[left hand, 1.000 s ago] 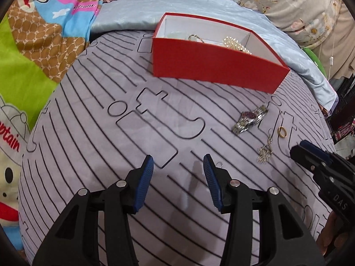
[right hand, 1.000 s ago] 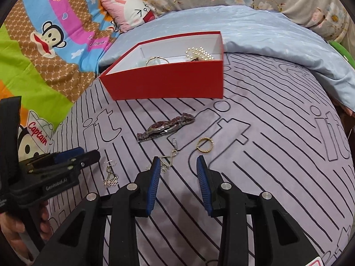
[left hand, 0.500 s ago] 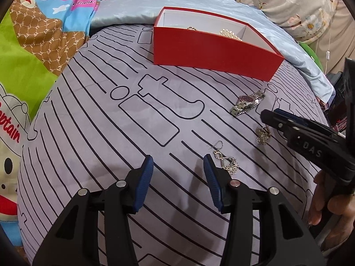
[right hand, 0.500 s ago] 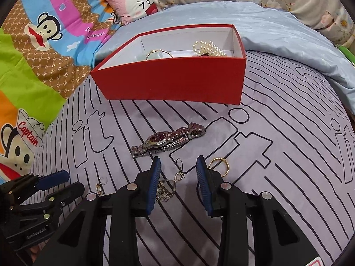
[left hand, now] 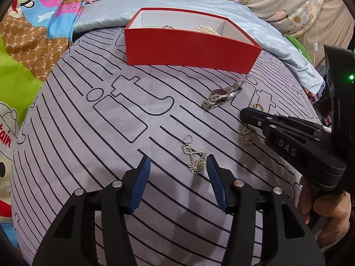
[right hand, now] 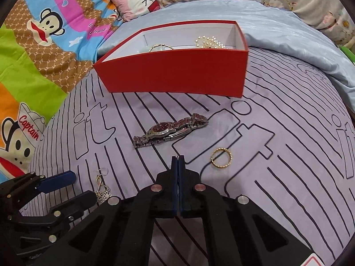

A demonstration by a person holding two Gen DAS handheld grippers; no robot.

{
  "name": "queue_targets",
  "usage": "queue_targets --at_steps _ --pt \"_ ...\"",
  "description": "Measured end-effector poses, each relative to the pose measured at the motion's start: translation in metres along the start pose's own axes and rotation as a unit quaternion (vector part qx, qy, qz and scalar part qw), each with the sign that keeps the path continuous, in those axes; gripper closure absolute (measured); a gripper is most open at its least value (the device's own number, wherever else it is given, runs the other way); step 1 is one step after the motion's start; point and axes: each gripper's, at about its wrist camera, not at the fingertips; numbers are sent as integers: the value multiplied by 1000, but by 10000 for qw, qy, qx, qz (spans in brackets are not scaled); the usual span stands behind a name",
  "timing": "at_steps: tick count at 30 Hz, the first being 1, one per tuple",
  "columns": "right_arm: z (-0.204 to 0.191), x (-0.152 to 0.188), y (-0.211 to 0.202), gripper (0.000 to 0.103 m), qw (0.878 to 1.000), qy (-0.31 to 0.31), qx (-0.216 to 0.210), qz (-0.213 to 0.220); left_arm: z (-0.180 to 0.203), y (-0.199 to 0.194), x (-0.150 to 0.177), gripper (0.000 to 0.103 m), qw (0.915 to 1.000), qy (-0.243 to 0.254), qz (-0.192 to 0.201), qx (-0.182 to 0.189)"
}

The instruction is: Organize jewelry

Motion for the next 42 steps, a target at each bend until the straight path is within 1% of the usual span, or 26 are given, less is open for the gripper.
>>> queue_targets --at_steps 6,10,13,14,16,18,21,26,42 --pt "6 7 -15 103 9999 129 18 84 6 4 3 53 10000 88 -25 26" --pt "7 13 -25 103 9998 184 20 99 10 7 6 56 9999 142 5 -25" --pt "6 18 -31 103 9997 216 10 115 12 7 8 63 9998 198 62 -73" --pt "7 20 -33 103 9997 231 4 113 12 8 8 69 9997 216 75 -77" --pt "6 24 -35 103 9996 262 -22 95 13 8 8 72 9996 235 97 -95" --pt "6 26 -36 103 9995 288 -35 94 12 8 7 80 9996 256 107 -88" --pt "6 29 -38 103 9994 320 -65 95 11 9 7 88 9996 243 107 -66" --pt "6 30 -40 103 9994 330 -91 110 9 8 6 93 9997 209 81 15" --pt "2 26 -47 103 9992 316 -139 190 5 -1 1 94 9997 113 119 193"
Point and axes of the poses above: each gripper's, at about its wrist camera, not at the fingertips, and y roughly the way its jaws point, z to its right, x to its underside, and after that the axes turned 13 degrees about -y, right-handed
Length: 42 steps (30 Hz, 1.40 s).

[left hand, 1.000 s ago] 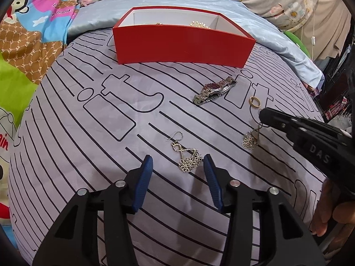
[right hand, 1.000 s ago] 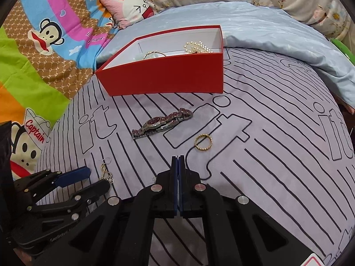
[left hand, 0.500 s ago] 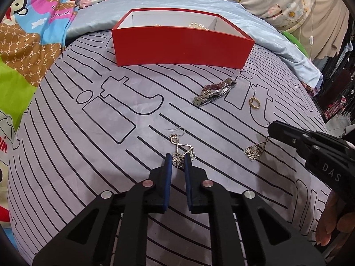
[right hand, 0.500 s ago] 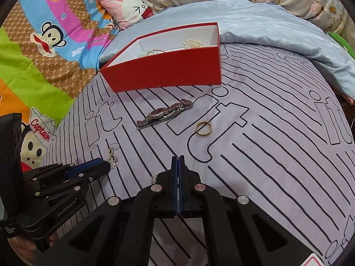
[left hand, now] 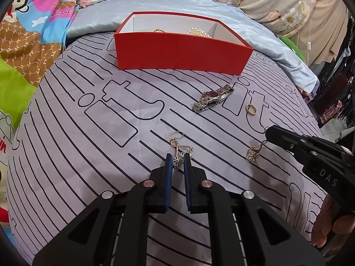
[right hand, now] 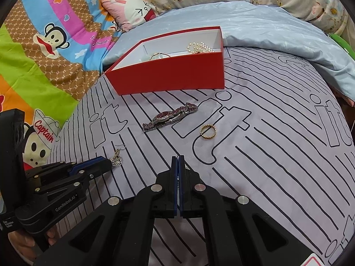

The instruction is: Organize jewelry

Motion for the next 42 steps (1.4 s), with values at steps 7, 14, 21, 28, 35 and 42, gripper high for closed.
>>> queue_targets --at_steps 7,14,21,28,35,42 --pt "-1 -4 -7 103 10000 -28 -1 95 2 -10 -5 94 9999 -21 115 71" --pt "-3 -12 -20 103 9996 -72 1 264 4 -22 -15 95 9995 -35 263 165" --pt "-3 -15 -26 103 9994 -82 -2 340 4 -32 -25 103 9990 -52 383 222" --pt "-2 -20 -31 103 9990 -113 2 432 5 -39 -36 103 9983 -65 533 235" --pt "-1 -17 -29 103 9992 -92 -9 391 11 -20 -25 97 9994 44 199 268" --pt "0 -15 -26 103 9993 -77 -11 359 12 4 -9 87 9996 66 -87 274"
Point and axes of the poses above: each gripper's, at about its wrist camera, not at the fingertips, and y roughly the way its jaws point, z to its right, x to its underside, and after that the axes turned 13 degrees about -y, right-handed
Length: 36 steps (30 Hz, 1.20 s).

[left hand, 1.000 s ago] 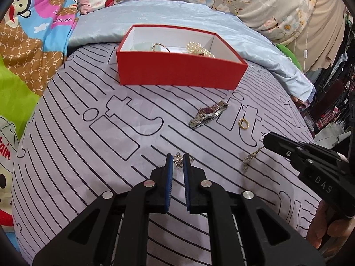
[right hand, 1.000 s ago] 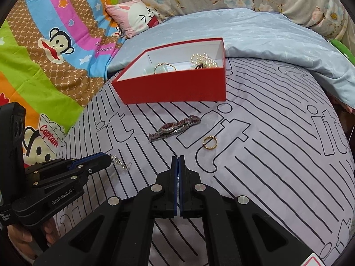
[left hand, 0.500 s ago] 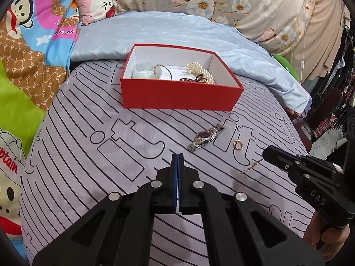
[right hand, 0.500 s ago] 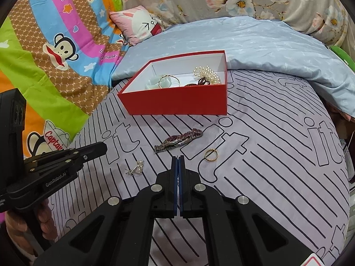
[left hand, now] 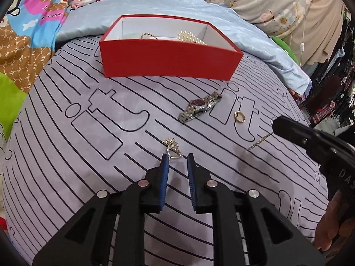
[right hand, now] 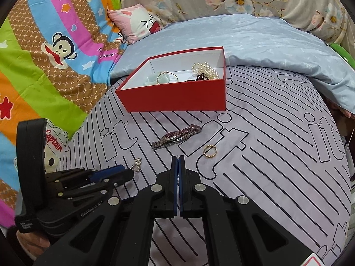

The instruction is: Organize jewelry

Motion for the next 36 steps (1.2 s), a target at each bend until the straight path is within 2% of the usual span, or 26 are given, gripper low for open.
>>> queue_targets --at_steps 7,11,14,15,22,27,28,36 --pt "0 1 5 103 10000 9 -24 -37 -5 13 1 87 9999 -84 -11 -120" --pt "1 1 6 103 10000 12 -28 -47 -8 6 -4 85 9998 -118 86 -127" --pt "1 0 8 103 10000 26 -33 -48 -11 5 -8 52 9992 -147 262 -279" --pt "1 -1 9 103 10000 24 -36 -48 -11 5 -8 50 9989 -144 310 -323" --pt "2 -2 13 103 10000 -1 -50 -78 -8 16 -18 52 9994 -192 164 -242" --pt "3 -2 14 103 10000 8 -42 -86 -3 23 -17 76 9995 -125 97 -274" --pt "4 -2 14 103 9999 4 -45 -91 -3 24 -17 78 9995 -136 86 -261" --pt "5 -2 15 103 10000 19 -43 -77 -6 18 -19 81 9996 -176 127 -207"
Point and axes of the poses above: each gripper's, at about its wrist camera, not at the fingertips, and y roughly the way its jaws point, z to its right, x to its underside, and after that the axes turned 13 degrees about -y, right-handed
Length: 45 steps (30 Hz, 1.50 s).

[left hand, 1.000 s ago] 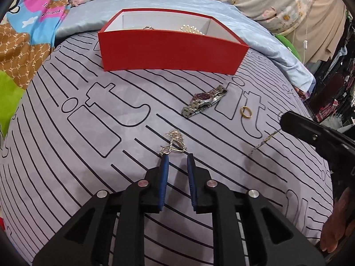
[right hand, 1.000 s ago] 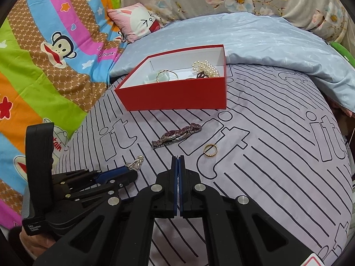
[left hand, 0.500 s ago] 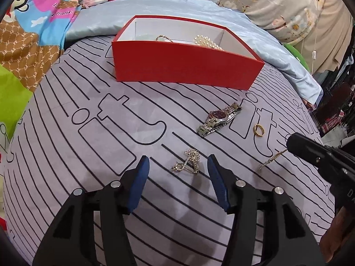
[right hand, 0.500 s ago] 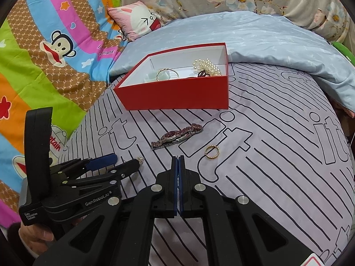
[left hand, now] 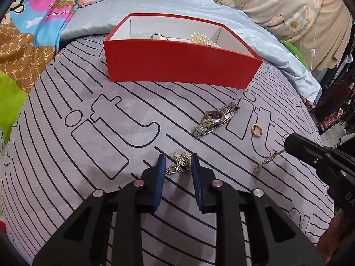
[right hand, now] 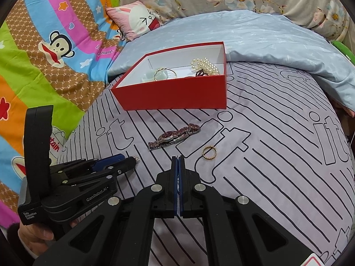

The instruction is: Organize jewelry

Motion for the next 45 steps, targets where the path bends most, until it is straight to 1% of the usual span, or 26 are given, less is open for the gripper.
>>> queue_targets --at_steps 8,15,21,25,29,34,37,41,45 --pt "-2 -5 -3 103 10000 -47 -9 58 4 -16 -5 81 9999 9 109 120" --pt "-3 -23 -12 103 9995 -185 28 250 11 -36 -23 81 9992 82 331 213" --pt "-1 -52 -20 103 9983 -302 -29 498 20 -56 -55 81 9972 130 668 313" --pt "2 -77 -23 103 9971 -385 -40 659 28 -68 -81 81 9945 199 961 352" --pt "8 -105 -23 103 9956 -457 41 821 34 -72 -106 81 9920 233 1188 355" --pt "16 -137 -15 103 9946 -477 61 918 40 -64 -139 81 9900 268 1363 262" --pt "19 -153 -5 103 9946 -478 51 921 40 -56 -155 81 9898 255 1380 226" --pt "24 -168 15 103 9952 -484 66 846 42 -41 -175 80 9896 274 1411 119" --pt "29 -177 35 103 9960 -484 74 751 40 -22 -187 81 9901 287 1377 -2"
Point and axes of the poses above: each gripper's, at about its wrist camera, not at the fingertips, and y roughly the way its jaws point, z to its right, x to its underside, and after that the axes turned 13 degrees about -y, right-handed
